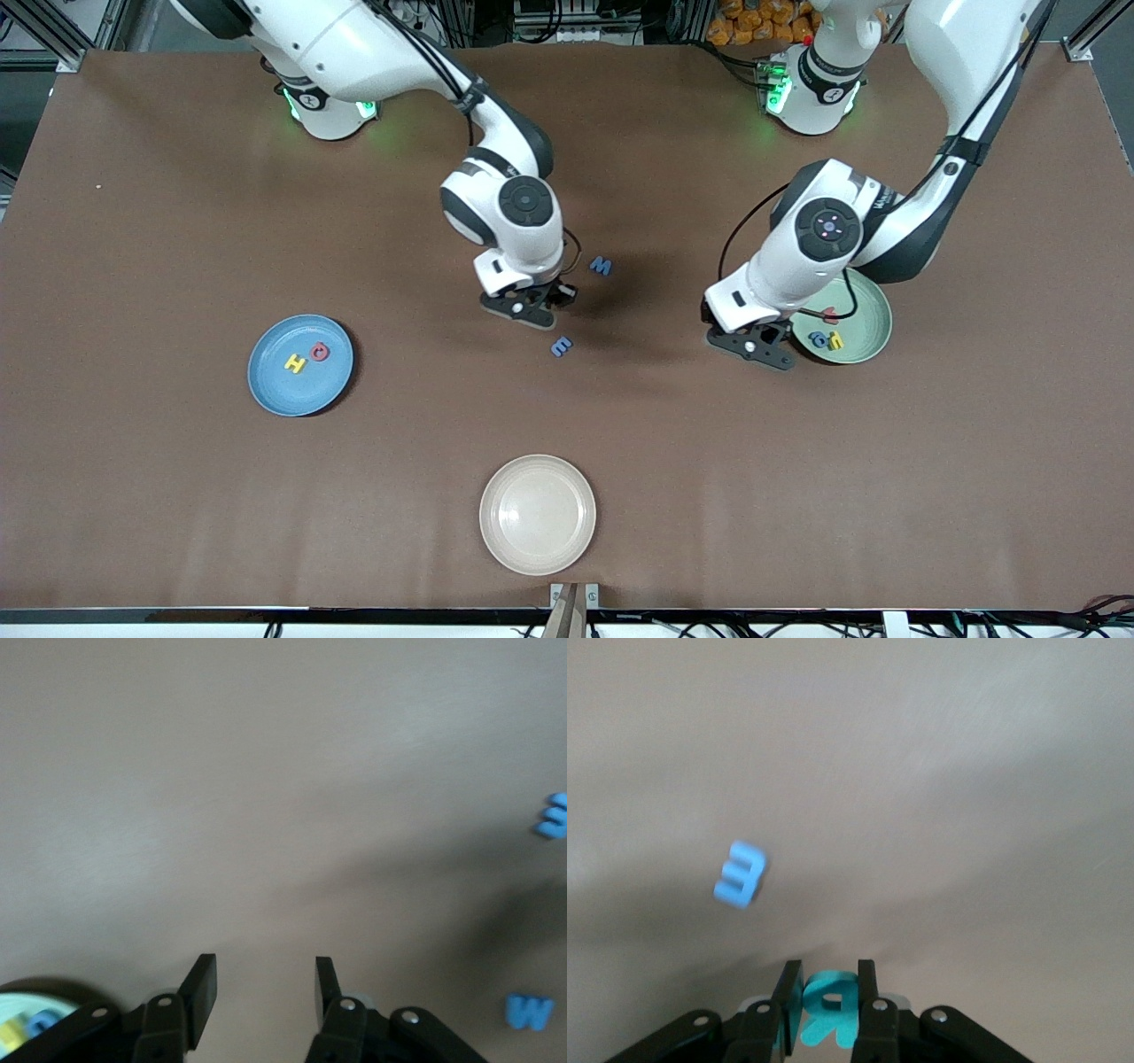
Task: Sort uppercase to blue plate, lowercase to green plate
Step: 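Carry the R to the blue plate while the left gripper reaches blue m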
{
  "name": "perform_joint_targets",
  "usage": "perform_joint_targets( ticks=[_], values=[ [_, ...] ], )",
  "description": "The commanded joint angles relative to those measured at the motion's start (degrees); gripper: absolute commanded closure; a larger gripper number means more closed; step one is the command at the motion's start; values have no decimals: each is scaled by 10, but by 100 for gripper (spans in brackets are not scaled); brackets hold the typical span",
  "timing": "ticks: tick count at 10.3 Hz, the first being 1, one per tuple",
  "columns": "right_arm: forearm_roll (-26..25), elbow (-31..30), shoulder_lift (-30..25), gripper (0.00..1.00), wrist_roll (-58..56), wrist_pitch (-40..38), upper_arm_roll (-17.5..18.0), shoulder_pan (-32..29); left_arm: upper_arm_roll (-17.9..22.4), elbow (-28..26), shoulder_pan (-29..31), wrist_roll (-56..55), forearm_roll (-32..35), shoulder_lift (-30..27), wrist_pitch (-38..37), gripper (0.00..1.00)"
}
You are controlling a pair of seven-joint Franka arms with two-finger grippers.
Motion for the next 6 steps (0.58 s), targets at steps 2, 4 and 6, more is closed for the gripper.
perform_joint_targets(
  ticks=[2,4,6],
  values=[
    [26,-14,-58,100,-142,-54,7,-94,6,20,-72,-114,81,46,35,44],
    [28,-14,-75,100,-245,-89,6,-155,7,56,-104,-123,126,79,41,41],
    [29,-14,-77,100,-342,-105,7,-219,8,89,-131,-123,139,103,42,38]
  ],
)
